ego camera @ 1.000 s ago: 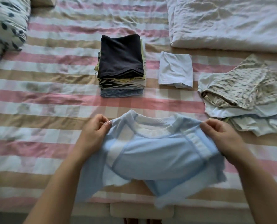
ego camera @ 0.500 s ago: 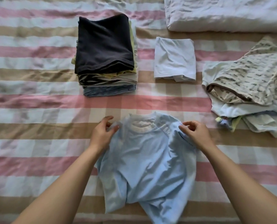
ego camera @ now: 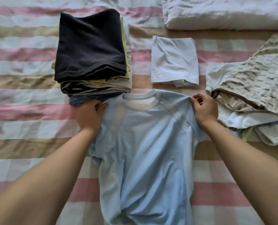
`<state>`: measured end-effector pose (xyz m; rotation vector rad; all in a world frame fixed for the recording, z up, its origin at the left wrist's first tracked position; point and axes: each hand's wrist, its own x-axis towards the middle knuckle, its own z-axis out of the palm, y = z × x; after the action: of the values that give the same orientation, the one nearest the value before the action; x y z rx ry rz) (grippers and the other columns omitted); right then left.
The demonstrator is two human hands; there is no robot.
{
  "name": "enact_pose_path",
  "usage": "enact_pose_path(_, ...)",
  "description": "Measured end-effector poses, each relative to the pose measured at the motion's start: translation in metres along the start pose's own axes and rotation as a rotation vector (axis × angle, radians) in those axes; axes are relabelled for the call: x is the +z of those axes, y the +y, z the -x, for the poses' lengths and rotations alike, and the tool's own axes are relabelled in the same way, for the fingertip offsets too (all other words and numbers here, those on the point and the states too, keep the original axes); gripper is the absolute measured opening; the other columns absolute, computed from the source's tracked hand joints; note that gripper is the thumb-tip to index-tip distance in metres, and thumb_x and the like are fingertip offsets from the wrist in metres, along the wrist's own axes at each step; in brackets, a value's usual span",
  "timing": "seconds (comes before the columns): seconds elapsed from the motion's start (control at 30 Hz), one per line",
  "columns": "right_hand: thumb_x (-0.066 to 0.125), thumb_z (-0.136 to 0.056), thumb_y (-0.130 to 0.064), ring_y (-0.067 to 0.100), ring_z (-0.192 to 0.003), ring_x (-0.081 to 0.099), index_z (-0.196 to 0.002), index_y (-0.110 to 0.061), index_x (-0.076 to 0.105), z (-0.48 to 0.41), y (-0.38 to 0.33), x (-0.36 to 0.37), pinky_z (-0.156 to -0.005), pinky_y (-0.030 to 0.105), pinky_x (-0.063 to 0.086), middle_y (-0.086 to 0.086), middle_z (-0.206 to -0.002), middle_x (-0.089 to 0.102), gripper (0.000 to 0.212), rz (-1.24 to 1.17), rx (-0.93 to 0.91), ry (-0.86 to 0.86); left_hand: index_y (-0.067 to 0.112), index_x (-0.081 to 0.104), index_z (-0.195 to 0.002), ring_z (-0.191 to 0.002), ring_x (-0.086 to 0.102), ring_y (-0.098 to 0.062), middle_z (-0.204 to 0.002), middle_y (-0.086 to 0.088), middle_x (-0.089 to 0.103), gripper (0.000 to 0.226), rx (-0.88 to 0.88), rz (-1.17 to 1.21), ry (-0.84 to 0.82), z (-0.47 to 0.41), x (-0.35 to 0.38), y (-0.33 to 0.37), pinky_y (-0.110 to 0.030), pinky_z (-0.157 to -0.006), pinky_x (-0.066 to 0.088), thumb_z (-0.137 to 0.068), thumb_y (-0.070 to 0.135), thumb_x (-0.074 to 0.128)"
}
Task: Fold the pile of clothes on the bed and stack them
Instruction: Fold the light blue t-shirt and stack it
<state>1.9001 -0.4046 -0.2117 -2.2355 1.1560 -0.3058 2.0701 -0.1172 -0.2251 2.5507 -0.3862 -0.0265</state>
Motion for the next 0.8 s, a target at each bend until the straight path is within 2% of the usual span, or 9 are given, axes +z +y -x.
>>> enact_pose_path(0.1, 0.057, -0.089, -0.018, 0.026, -0.096, 0.059, -0.101, -0.01, 0.067, 0.003, 0.002, 0.011, -0.07, 0.021, 0.032, 0.011, -0.102, 0.068, 0.018, 0.037, 0.007, -0.023, 0.005, 0.065, -0.098, -0.096, 0.056, -0.033, -0.101, -0.018, 0.065, 0.025, -0.027, 0.052, -0.072, 0.002, 0.008, -0.004, -0.036, -0.08, 0.04, -0.087, 0.027, 0.06)
enact_pose_path(0.17, 0.058, -0.087, -0.014, 0.027, -0.11, 0.052, -0.113, -0.01, 0.062, 0.021, 0.005, 0.011, -0.088, 0.022, 0.03, 0.01, -0.115, 0.063, 0.027, 0.067, -0.03, -0.001, 0.005, 0.061, -0.11, -0.112, 0.047, -0.034, -0.117, -0.018, 0.058, 0.032, -0.032, 0.013, -0.045, 0.019, 0.006, -0.005, -0.035, -0.094, 0.03, -0.084, 0.022, 0.063)
enact_pose_path(0.23, 0.062, -0.083, -0.012, 0.028, -0.121, 0.044, -0.121, -0.008, 0.056, 0.056, 0.008, 0.009, -0.102, 0.027, 0.023, 0.013, -0.126, 0.054, 0.038, 0.047, -0.043, 0.064, 0.004, 0.058, -0.116, -0.116, 0.042, -0.032, -0.121, -0.018, 0.054, 0.038, -0.072, 0.093, 0.015, 0.048, -0.003, -0.003, -0.031, -0.097, 0.026, -0.081, 0.017, 0.067)
enact_pose_path(0.3, 0.065, -0.081, -0.008, 0.032, -0.123, 0.042, -0.122, -0.003, 0.055, 0.104, 0.012, 0.006, -0.104, 0.03, 0.022, 0.018, -0.128, 0.051, 0.043, -0.013, -0.014, 0.105, 0.004, 0.057, -0.115, -0.114, 0.04, -0.028, -0.119, -0.019, 0.053, 0.039, -0.167, 0.235, 0.047, 0.089, -0.014, -0.001, -0.032, -0.098, 0.029, -0.08, 0.013, 0.069)
enact_pose_path(0.47, 0.073, -0.073, -0.001, 0.04, -0.107, 0.049, -0.118, 0.004, 0.055, 0.231, 0.025, 0.002, -0.096, 0.04, 0.032, 0.024, -0.112, 0.056, 0.048, -0.044, 0.213, 0.046, 0.004, 0.053, -0.117, -0.108, 0.047, -0.033, -0.115, -0.014, 0.051, 0.04, -0.529, 0.346, 0.032, 0.207, -0.035, -0.009, -0.046, -0.094, 0.04, -0.082, 0.013, 0.068)
enact_pose_path(0.6, 0.076, -0.074, -0.015, 0.039, -0.104, 0.053, -0.116, 0.002, 0.056, 0.299, 0.031, 0.003, -0.089, 0.046, 0.044, 0.022, -0.111, 0.06, 0.049, -0.012, 0.535, -0.023, 0.014, 0.053, -0.106, -0.089, 0.055, -0.018, -0.099, -0.002, 0.058, 0.029, -0.848, 0.497, -0.059, 0.276, -0.04, 0.005, -0.029, -0.077, 0.042, -0.083, 0.025, 0.067)
enact_pose_path(0.67, 0.071, -0.079, -0.024, 0.038, -0.097, 0.056, -0.102, 0.001, 0.06, 0.317, 0.033, 0.004, -0.08, 0.044, 0.047, 0.022, -0.102, 0.062, 0.035, -0.003, 0.647, -0.054, 0.015, 0.056, -0.085, -0.073, 0.054, -0.013, -0.079, 0.003, 0.06, 0.015, -0.883, 0.534, -0.099, 0.291, -0.038, 0.01, -0.023, -0.062, 0.041, -0.083, 0.025, 0.066)
enact_pose_path(0.73, 0.063, -0.086, -0.025, 0.036, -0.083, 0.057, -0.083, 0.002, 0.058, 0.327, 0.034, 0.005, -0.068, 0.041, 0.045, 0.021, -0.086, 0.061, 0.027, -0.041, 0.665, -0.061, 0.018, 0.057, -0.07, -0.065, 0.052, -0.013, -0.067, 0.003, 0.059, 0.018, -0.881, 0.568, -0.075, 0.296, -0.036, 0.009, -0.017, -0.056, 0.04, -0.087, 0.021, 0.063)
enact_pose_path(0.8, 0.058, -0.09, -0.023, 0.032, -0.069, 0.055, -0.075, 0.0, 0.052, 0.33, 0.034, 0.002, -0.058, 0.036, 0.037, 0.015, -0.07, 0.056, 0.028, -0.12, 0.646, 0.006, 0.022, 0.058, -0.066, -0.062, 0.05, -0.009, -0.064, 0.005, 0.058, 0.024, -0.891, 0.602, 0.001, 0.295, -0.04, 0.005, -0.01, -0.054, 0.04, -0.09, 0.02, 0.058)
